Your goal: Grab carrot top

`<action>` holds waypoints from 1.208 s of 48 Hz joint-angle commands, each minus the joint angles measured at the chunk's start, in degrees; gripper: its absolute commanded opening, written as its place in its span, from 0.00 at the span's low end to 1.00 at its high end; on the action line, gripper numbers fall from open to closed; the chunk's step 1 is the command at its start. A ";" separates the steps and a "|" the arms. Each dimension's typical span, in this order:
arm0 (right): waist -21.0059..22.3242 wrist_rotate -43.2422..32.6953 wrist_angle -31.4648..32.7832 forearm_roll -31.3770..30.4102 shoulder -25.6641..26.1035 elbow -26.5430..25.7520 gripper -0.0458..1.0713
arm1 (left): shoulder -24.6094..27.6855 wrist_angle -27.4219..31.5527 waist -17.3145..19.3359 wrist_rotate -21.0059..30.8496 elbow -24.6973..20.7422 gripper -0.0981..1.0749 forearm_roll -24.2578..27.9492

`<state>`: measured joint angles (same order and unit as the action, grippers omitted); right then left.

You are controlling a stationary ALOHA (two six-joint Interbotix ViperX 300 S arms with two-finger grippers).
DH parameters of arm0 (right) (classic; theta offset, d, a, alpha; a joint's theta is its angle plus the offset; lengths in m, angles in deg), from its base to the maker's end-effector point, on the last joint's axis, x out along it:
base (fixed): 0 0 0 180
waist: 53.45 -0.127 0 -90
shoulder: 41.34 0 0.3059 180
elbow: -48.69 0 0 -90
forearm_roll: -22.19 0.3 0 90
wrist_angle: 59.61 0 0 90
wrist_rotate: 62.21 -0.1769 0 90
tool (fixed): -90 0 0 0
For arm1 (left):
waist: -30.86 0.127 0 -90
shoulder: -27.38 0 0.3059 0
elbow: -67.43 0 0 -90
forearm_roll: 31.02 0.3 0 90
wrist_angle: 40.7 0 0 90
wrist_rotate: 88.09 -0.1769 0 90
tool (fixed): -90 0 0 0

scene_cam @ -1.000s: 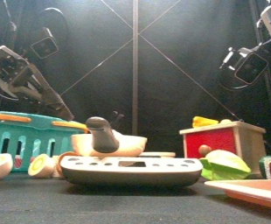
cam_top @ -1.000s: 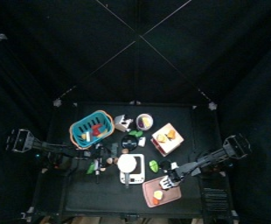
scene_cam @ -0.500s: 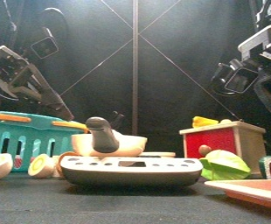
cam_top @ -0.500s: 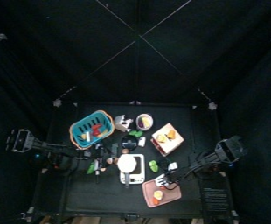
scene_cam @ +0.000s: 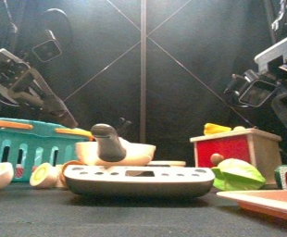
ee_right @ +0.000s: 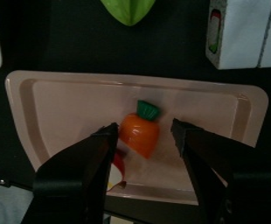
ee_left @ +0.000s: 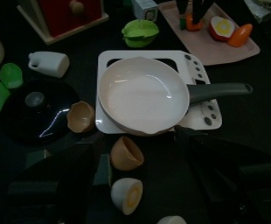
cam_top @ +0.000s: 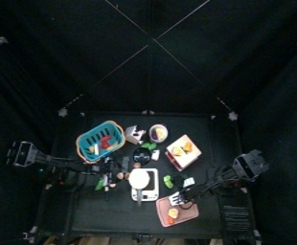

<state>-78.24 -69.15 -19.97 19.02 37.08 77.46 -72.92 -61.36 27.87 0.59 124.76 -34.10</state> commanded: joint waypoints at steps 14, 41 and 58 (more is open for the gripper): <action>0.00 0.18 -0.26 0.70 -0.26 -0.70 0.80 | -0.09 -0.26 -0.09 0.00 -0.53 0.92 -0.18; 0.00 0.26 0.00 -0.53 -0.35 -0.97 0.72 | -0.09 -0.35 -0.09 0.00 -0.53 0.92 -0.09; -0.09 0.35 0.62 -2.99 1.67 -2.11 0.61 | -0.09 -0.26 -0.09 0.00 -0.53 0.92 -0.09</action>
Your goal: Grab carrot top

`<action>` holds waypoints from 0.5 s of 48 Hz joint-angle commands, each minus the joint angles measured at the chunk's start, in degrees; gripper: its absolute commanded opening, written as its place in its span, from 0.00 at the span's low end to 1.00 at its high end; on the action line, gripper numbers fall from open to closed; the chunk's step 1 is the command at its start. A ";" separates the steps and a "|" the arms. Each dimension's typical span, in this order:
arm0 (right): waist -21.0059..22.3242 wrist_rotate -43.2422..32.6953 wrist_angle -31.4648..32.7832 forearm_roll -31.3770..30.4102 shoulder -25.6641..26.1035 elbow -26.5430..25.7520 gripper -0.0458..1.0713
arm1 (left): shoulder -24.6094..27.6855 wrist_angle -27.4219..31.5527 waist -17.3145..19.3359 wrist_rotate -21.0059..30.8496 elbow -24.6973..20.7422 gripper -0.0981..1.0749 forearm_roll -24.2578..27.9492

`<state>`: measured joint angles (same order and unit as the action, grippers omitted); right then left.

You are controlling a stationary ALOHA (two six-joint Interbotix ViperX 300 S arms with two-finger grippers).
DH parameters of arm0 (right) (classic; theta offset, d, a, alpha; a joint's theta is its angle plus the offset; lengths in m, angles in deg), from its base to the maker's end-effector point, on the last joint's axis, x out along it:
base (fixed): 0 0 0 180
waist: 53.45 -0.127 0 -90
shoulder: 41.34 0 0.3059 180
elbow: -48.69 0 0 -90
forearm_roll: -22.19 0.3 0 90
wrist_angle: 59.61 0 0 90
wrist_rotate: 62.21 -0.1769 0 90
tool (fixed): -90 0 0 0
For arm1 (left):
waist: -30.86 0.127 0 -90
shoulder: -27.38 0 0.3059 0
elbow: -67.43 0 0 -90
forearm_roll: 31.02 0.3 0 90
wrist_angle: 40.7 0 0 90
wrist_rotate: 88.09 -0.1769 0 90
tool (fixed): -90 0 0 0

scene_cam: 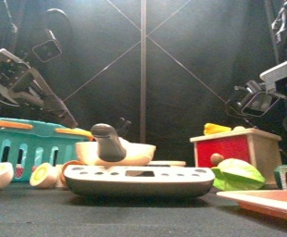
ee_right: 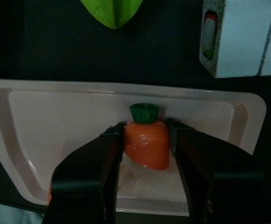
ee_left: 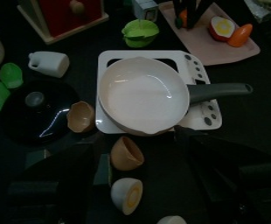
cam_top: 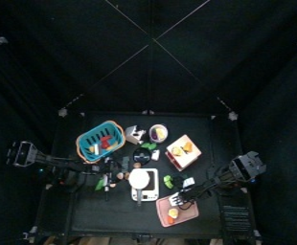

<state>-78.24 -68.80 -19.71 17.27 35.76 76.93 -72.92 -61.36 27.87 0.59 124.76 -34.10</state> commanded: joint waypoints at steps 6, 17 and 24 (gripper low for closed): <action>-0.09 -0.09 0.97 -2.20 3.78 -1.93 0.61 | -0.09 -0.26 -0.09 0.00 -0.53 0.92 -0.09; 0.00 0.09 0.79 -2.46 3.60 -2.02 0.61 | -0.09 -0.26 -0.09 0.00 -0.53 0.92 -0.09; 0.26 0.26 0.62 -5.62 3.69 -3.16 0.61 | -0.09 -0.26 -0.09 0.00 -0.53 0.92 -0.09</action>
<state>-78.15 -68.62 -18.83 13.66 37.43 75.52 -72.92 -61.36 27.87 0.68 124.76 -34.19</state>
